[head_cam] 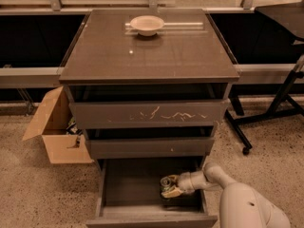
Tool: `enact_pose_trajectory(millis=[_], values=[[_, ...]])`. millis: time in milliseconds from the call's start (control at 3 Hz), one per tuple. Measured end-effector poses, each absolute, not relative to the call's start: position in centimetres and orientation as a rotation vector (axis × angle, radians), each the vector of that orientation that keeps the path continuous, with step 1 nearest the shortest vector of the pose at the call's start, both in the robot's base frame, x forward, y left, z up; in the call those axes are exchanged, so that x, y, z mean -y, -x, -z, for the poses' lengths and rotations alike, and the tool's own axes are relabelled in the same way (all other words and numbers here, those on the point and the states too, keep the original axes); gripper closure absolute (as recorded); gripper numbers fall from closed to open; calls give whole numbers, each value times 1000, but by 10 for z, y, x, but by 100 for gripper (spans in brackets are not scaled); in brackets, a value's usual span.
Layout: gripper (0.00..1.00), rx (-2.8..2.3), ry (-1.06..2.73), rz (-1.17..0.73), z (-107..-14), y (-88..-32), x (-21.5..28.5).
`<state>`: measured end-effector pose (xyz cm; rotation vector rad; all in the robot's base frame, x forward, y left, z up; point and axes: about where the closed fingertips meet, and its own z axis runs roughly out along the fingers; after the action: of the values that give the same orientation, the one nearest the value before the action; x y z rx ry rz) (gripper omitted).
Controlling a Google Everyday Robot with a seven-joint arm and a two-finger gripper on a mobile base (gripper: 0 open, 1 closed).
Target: Place green can into bottom drawer
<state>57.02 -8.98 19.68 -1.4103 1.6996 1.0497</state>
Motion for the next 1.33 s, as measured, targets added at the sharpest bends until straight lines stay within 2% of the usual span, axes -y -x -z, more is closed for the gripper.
enact_pose_trajectory(millis=[333, 667, 1333], values=[[16, -1703, 1409, -1050, -195, -570, 90], [0, -1705, 1407, -1049, -194, -570, 90], [0, -1649, 1374, -987, -236, -564, 113]])
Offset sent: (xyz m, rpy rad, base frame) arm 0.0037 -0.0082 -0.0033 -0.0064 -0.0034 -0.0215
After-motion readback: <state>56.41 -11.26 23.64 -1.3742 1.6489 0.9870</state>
